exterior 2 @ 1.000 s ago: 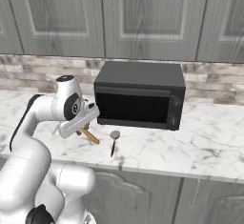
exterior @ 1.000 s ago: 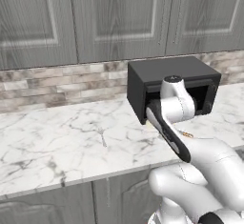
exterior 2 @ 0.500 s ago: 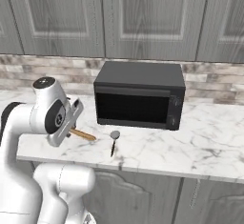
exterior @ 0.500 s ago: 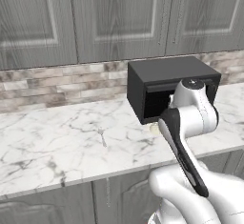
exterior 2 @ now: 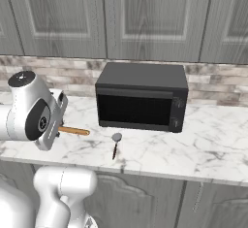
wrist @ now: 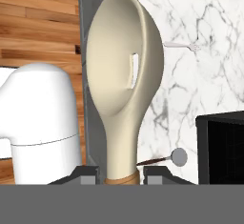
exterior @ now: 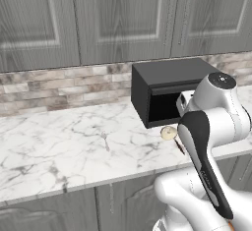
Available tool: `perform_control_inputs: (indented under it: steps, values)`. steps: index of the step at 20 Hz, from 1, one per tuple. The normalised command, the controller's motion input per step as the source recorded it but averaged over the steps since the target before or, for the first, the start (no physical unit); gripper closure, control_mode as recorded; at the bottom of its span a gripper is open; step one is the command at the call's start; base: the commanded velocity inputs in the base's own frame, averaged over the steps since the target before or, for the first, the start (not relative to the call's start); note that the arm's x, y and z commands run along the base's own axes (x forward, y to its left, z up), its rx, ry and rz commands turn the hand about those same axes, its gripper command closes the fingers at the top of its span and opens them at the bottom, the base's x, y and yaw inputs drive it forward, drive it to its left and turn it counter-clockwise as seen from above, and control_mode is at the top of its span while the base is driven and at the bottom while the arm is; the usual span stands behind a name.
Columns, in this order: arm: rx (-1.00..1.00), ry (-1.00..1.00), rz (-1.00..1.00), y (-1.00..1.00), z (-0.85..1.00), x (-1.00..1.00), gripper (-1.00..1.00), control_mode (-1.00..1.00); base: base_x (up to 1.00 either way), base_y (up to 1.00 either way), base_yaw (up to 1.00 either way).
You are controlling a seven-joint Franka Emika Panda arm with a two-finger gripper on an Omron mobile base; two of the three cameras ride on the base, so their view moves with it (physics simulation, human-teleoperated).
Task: Organize the utensils by type. Pick up the wooden spoons from the counter and place them in the open cabinet. Then pick up the metallic utensils from the counter and place them in the open drawer.
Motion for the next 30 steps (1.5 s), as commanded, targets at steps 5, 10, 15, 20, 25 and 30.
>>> perform_control_inputs:
  steps: [5, 10, 15, 20, 25, 30]
  values:
    - [-0.06, -0.04, 0.01, 0.03, 0.06, -0.11, 1.00, -1.00, 0.00, 0.00, 0.00]
    - [0.00, 0.00, 0.00, 0.00, 0.00, 0.00, 1.00, -1.00, 0.00, 0.00, 0.00]
    - [0.00, 0.00, 0.00, 0.00, 0.00, 0.00, 1.00, -1.00, 0.00, 0.00, 0.00]
    - [0.00, 0.00, 0.00, -0.03, 0.00, -0.12, 1.00, 1.00, -0.37, -0.06, 0.00]
    - [0.00, 0.00, 0.00, 0.00, 0.00, 0.00, 1.00, 1.00, -0.79, -0.18, -0.03]
    - [0.00, 0.00, 0.00, 0.00, 0.00, 0.00, 1.00, 1.00, -0.16, -0.01, -0.58]
